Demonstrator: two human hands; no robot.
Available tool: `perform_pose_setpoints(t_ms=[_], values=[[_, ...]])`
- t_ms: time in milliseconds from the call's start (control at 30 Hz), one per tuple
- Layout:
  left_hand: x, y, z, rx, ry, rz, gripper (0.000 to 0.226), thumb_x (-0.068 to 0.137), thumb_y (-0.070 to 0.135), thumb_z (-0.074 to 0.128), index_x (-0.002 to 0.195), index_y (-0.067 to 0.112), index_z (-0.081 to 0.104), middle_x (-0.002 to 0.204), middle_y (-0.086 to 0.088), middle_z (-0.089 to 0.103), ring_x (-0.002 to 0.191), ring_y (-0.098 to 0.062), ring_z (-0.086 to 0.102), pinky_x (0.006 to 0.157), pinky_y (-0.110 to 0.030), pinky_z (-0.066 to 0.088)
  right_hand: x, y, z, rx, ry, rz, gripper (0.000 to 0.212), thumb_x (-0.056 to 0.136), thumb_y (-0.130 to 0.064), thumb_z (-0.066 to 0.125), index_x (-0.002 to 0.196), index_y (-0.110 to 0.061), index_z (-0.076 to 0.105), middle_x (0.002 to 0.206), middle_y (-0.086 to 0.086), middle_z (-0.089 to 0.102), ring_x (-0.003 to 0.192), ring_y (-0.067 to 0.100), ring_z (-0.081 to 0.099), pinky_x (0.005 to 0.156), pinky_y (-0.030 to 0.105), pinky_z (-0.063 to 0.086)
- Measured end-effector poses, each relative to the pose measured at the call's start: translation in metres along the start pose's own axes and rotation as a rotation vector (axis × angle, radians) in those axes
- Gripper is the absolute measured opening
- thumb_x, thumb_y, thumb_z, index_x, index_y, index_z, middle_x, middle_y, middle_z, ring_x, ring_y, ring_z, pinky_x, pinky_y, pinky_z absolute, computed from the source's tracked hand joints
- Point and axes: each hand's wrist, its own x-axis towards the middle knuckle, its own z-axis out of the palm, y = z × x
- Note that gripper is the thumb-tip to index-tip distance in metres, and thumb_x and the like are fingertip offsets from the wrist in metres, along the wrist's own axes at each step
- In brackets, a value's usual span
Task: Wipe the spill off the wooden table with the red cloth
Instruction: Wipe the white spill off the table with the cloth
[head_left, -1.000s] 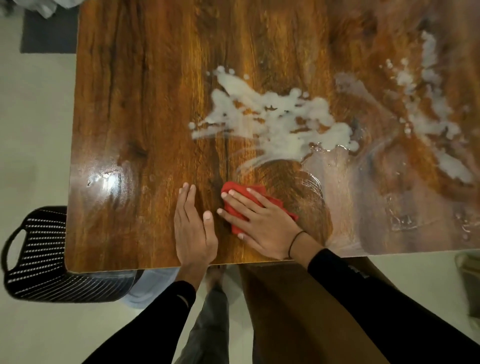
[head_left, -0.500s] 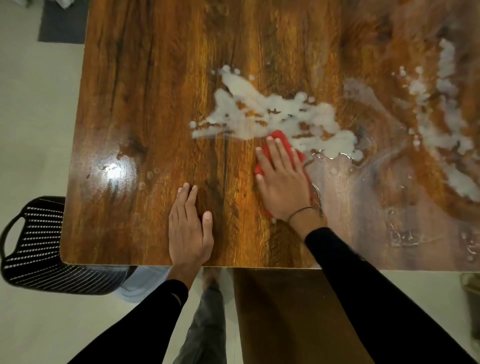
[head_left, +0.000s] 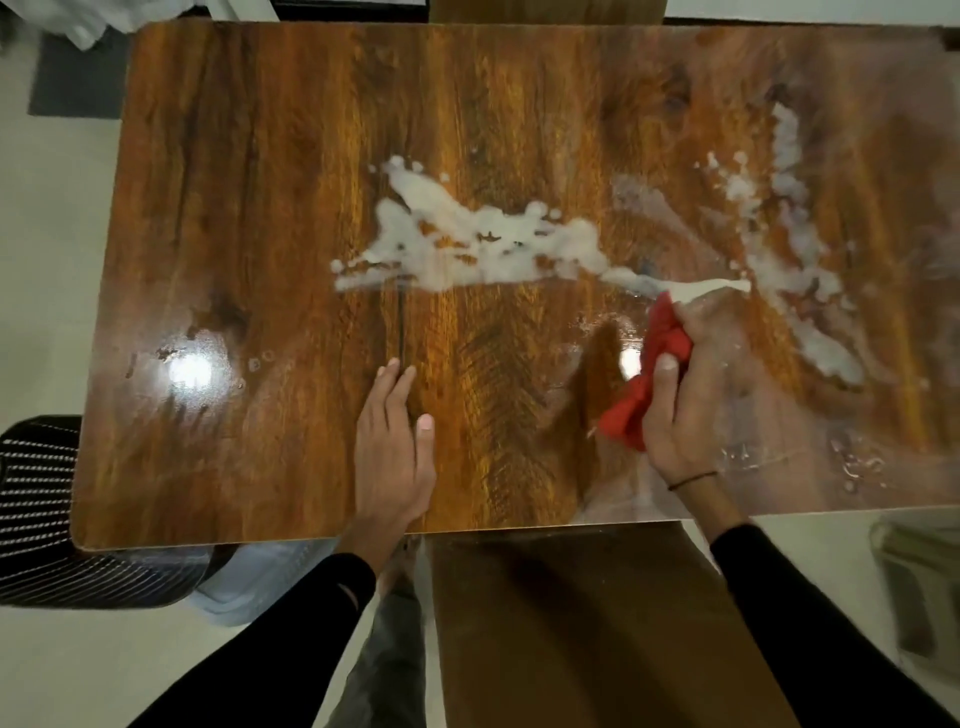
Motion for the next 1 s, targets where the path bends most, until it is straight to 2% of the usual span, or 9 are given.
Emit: perform_pose_setpoints(t_ms=[67,133,167,233,333,400,500,800,1000], values=[[0.007,0.017,0.014,-0.002,-0.034,0.061,0.057,0.118,0.046,0.025,0.169,0.023,0.033,0.179,0.003,0.028,0.168,-0.008,0.018,0.134,-0.022,0.008,-0.016,-0.013,0.006,0.114,-0.031,0.045,0.047,0.117,-0.015,0.038,0.163,-0.009,0.046,0.151,-0.018,0.055,0.136,0.0,0.056,0.114,0.026,0.049],[0.009,0.025,0.024,0.032,-0.068,0.1,0.06,0.118,0.051,0.02,0.169,0.023,0.033,0.18,0.003,0.027,0.168,-0.01,0.017,0.136,-0.032,0.013,-0.026,-0.015,0.016,0.156,-0.072,0.045,0.046,0.117,-0.011,0.039,0.161,-0.006,0.048,0.152,-0.022,0.055,0.133,-0.012,0.055,0.108,0.011,0.047],[0.01,0.026,0.028,0.064,-0.076,0.109,0.061,0.118,0.051,0.019,0.17,0.022,0.034,0.181,0.002,0.025,0.169,-0.012,0.017,0.136,-0.037,0.015,-0.028,-0.015,0.022,0.144,-0.122,0.045,0.049,0.117,-0.016,0.039,0.165,-0.007,0.046,0.158,-0.014,0.054,0.138,-0.01,0.053,0.11,0.013,0.047],[0.008,0.023,0.032,0.163,-0.093,0.126,0.061,0.119,0.048,0.018,0.17,0.02,0.033,0.182,0.0,0.023,0.17,-0.015,0.015,0.137,-0.042,0.016,-0.034,-0.013,0.031,0.001,-0.251,-0.023,0.057,0.119,-0.032,0.037,0.173,-0.017,0.035,0.176,-0.001,0.038,0.158,0.007,0.041,0.128,0.031,0.042],[0.007,0.02,0.037,0.274,-0.093,0.152,0.058,0.119,0.04,0.022,0.171,0.018,0.032,0.182,-0.003,0.021,0.17,-0.018,0.014,0.139,-0.04,0.011,-0.052,-0.001,0.053,-0.424,-0.451,-0.241,0.063,0.12,-0.039,0.033,0.179,-0.022,0.019,0.188,0.0,0.011,0.171,0.021,0.018,0.137,0.05,0.028],[0.007,0.022,0.037,0.291,-0.087,0.146,0.057,0.118,0.038,0.024,0.171,0.019,0.032,0.182,-0.004,0.022,0.17,-0.019,0.015,0.139,-0.041,0.012,-0.061,0.005,0.07,-0.632,-0.539,-0.417,0.068,0.12,-0.042,0.034,0.18,-0.018,0.013,0.188,0.008,0.005,0.175,0.027,0.006,0.139,0.057,0.02],[0.008,0.025,0.036,0.306,-0.09,0.146,0.057,0.118,0.038,0.024,0.171,0.018,0.032,0.182,-0.004,0.022,0.17,-0.02,0.016,0.138,-0.043,0.014,-0.05,0.008,0.084,-0.67,-0.515,-0.483,0.071,0.119,-0.042,0.034,0.18,-0.016,0.011,0.189,0.011,0.002,0.175,0.03,0.001,0.14,0.058,0.014],[0.008,0.029,0.034,0.32,-0.095,0.143,0.059,0.116,0.037,0.032,0.171,0.016,0.033,0.182,-0.006,0.022,0.17,-0.023,0.016,0.138,-0.044,0.015,0.033,0.047,0.043,-0.709,-0.334,-0.162,0.068,0.117,-0.046,0.026,0.179,-0.019,0.019,0.188,0.01,0.01,0.175,0.03,0.008,0.139,0.059,0.015],[0.009,0.031,0.035,0.341,-0.065,0.165,0.059,0.114,0.034,0.037,0.17,0.015,0.035,0.181,-0.009,0.025,0.169,-0.027,0.021,0.137,-0.045,0.018,-0.004,0.071,0.009,-0.72,-0.2,0.094,0.069,0.115,-0.042,0.031,0.178,-0.015,0.022,0.187,0.015,0.013,0.174,0.035,0.012,0.138,0.061,0.018]])
